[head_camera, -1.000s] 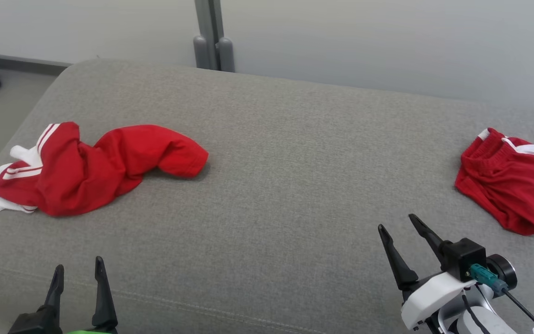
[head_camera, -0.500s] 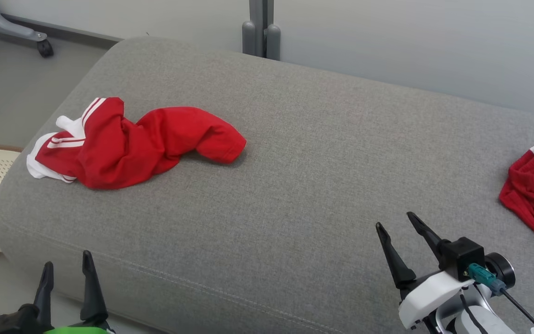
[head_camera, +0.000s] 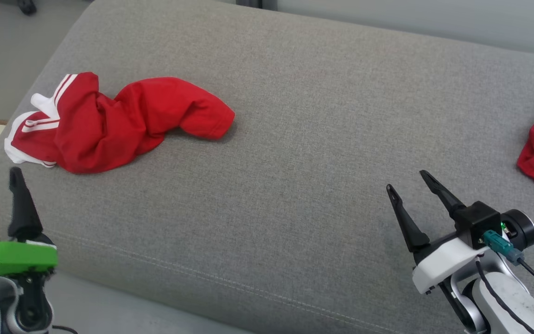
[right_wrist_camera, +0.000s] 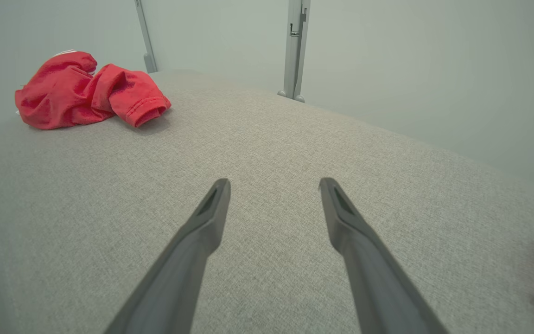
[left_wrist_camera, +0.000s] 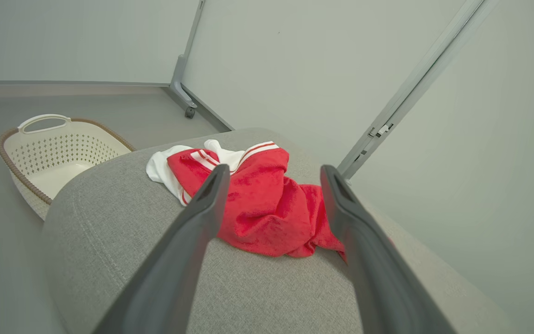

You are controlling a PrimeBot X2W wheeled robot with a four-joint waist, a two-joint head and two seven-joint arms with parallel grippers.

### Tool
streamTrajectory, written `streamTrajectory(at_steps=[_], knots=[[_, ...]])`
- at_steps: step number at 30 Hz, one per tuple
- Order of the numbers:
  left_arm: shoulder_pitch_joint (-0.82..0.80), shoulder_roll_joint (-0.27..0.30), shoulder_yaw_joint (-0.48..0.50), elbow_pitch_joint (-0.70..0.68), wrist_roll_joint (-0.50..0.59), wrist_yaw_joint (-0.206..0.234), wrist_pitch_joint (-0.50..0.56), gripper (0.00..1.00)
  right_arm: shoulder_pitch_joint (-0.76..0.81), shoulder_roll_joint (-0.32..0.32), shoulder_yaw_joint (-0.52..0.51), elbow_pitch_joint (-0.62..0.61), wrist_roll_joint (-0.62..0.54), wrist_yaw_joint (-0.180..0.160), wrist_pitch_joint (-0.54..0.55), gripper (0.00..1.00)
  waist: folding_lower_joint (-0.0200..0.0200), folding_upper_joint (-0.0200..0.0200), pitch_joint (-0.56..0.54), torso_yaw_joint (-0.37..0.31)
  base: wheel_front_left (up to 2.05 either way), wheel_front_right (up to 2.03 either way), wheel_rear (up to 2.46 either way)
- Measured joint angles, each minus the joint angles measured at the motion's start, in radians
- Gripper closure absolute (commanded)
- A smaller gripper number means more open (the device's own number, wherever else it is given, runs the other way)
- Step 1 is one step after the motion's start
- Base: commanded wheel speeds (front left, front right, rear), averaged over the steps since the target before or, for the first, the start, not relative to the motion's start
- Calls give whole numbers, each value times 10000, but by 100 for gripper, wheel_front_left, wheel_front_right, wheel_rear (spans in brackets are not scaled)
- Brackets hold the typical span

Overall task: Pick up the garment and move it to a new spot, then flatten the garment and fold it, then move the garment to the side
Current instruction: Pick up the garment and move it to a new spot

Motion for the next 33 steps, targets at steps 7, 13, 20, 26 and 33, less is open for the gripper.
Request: streamTrajectory(at_steps=[7, 13, 20, 26, 33], knots=[[-1987, 35, 1538, 1415, -2516, 230, 1450, 0, -237, -506, -63, -667, -173, 15, 504, 0, 0, 0, 936, -196, 0, 0, 0], [-3505, 73, 2460, 2658, -3712, 485, 2286, 0, -286, -930, -242, -1331, -259, 13, 930, 0, 0, 0, 1757, -435, 0, 0, 0], [-4301, 454, 3398, 4242, -3728, 652, 2456, 0, -520, -1421, -433, -2205, -497, 13, 1383, 0, 0, 0, 2734, -719, 0, 0, 0], [-5276, 453, 3567, 5283, -4044, 652, 2460, 0, -786, -1818, -830, -2909, -662, -2, 1599, 0, 0, 0, 3585, -929, 0, 0, 0], [-5907, 403, 3647, 6845, -3900, 652, 2199, 0, -836, -2130, -1124, -3367, -744, -73, 1845, 0, 2, 0, 4386, -1037, 0, 0, 0]])
